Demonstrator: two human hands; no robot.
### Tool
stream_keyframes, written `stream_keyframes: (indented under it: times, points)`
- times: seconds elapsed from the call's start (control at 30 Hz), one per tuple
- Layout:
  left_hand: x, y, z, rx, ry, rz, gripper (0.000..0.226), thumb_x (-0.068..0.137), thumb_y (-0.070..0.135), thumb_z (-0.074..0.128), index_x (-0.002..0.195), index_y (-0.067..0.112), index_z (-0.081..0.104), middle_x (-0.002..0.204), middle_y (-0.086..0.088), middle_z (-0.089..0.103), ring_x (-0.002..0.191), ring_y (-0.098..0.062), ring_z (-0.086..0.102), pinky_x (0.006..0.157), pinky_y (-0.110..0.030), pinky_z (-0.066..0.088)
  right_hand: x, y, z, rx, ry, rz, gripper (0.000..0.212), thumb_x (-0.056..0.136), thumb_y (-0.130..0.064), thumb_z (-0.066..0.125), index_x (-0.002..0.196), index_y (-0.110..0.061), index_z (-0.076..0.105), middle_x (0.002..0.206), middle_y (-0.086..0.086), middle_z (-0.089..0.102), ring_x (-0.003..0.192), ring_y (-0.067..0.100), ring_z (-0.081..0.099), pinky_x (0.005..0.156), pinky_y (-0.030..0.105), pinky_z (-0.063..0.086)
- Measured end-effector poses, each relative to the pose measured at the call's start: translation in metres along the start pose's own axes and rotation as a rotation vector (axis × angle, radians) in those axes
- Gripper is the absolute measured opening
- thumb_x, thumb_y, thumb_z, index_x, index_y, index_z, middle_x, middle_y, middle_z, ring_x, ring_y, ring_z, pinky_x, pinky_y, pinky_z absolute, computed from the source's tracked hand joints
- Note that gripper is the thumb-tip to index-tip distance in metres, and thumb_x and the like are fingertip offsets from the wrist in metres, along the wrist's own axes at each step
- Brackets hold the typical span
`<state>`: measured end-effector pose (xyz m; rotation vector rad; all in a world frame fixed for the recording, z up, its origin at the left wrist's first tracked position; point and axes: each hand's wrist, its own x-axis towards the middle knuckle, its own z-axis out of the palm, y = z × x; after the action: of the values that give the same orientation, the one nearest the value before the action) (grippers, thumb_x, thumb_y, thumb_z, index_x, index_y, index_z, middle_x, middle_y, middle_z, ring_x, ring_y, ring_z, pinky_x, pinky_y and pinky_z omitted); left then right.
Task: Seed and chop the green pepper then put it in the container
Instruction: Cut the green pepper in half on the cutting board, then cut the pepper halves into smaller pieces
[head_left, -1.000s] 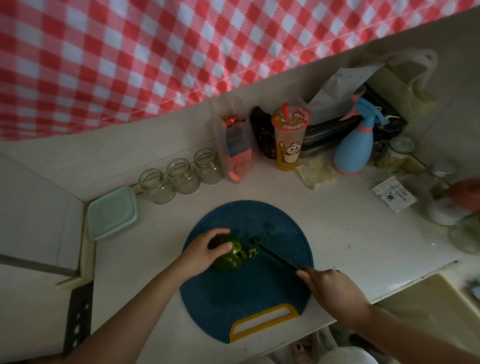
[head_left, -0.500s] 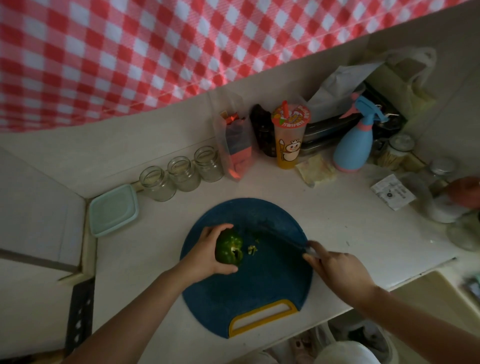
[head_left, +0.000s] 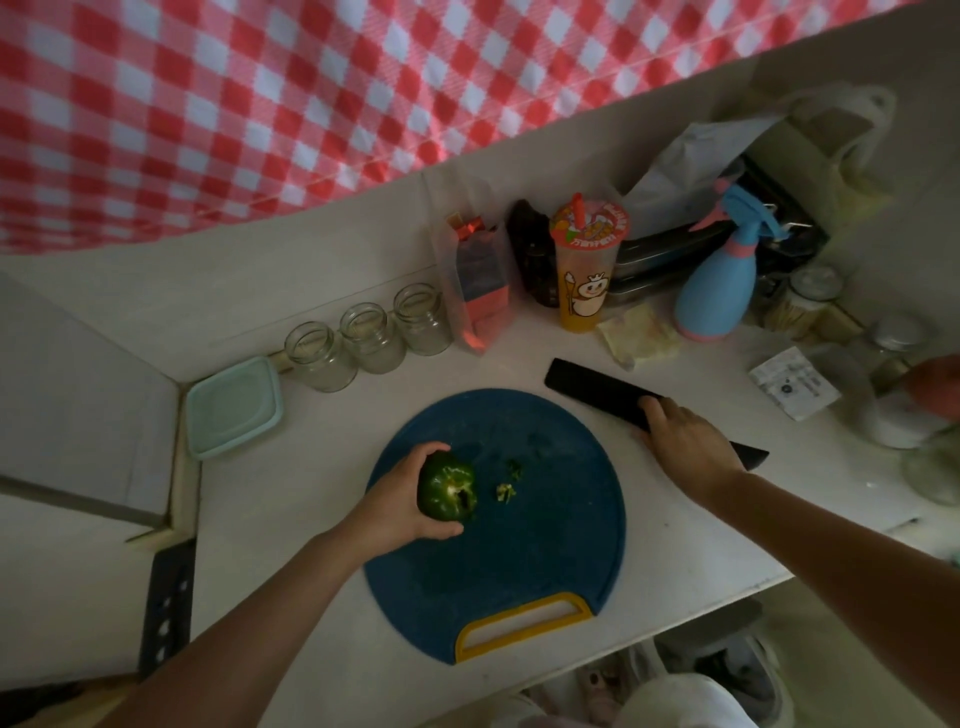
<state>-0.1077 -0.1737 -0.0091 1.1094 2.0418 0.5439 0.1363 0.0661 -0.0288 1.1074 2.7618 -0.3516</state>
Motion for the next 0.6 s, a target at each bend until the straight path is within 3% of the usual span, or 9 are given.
stream_keyframes:
  times: [0.23, 0.4, 0.53, 0.6]
  points:
    - [0.002, -0.001, 0.002, -0.018, 0.019, -0.028, 0.088, 0.060, 0.033, 0.086, 0.128, 0.038, 0.031, 0.120, 0.010, 0.049, 0.108, -0.008, 0.052, 0.094, -0.023, 0.044, 0.004, 0.004, 0.011, -0.155, 0.026, -0.044, 0.046, 0.100, -0.023, 0.039, 0.143, -0.016, 0.024, 0.129, 0.013, 0.044, 0.106, 0.026, 0.050, 0.087, 0.032, 0.045]
    - [-0.001, 0.000, 0.005, -0.070, 0.075, -0.066, 0.085, 0.060, 0.034, 0.086, 0.126, 0.038, 0.032, 0.117, 0.011, 0.050, 0.105, -0.007, 0.053, 0.091, -0.020, 0.043, 0.008, 0.003, 0.013, -0.176, 0.046, -0.018, 0.045, 0.096, -0.016, 0.046, 0.140, -0.015, 0.033, 0.126, 0.013, 0.045, 0.105, 0.026, 0.049, 0.086, 0.033, 0.046]
    - [-0.008, -0.003, 0.010, -0.155, 0.130, -0.134, 0.083, 0.060, 0.032, 0.087, 0.125, 0.035, 0.035, 0.113, 0.010, 0.052, 0.101, -0.005, 0.054, 0.084, -0.016, 0.041, 0.006, -0.034, 0.015, 0.079, 0.210, -0.143, 0.046, 0.084, -0.007, 0.064, 0.128, -0.005, 0.053, 0.123, 0.022, 0.049, 0.105, 0.040, 0.055, 0.081, 0.043, 0.052]
    - [-0.011, -0.003, 0.012, -0.166, 0.145, -0.144, 0.082, 0.061, 0.032, 0.087, 0.124, 0.035, 0.035, 0.112, 0.012, 0.052, 0.099, -0.003, 0.054, 0.080, -0.012, 0.040, 0.000, -0.068, 0.019, 0.245, 0.086, -0.309, 0.057, 0.089, -0.027, 0.062, 0.140, -0.012, 0.041, 0.145, 0.020, 0.034, 0.128, 0.037, 0.043, 0.098, 0.041, 0.045]
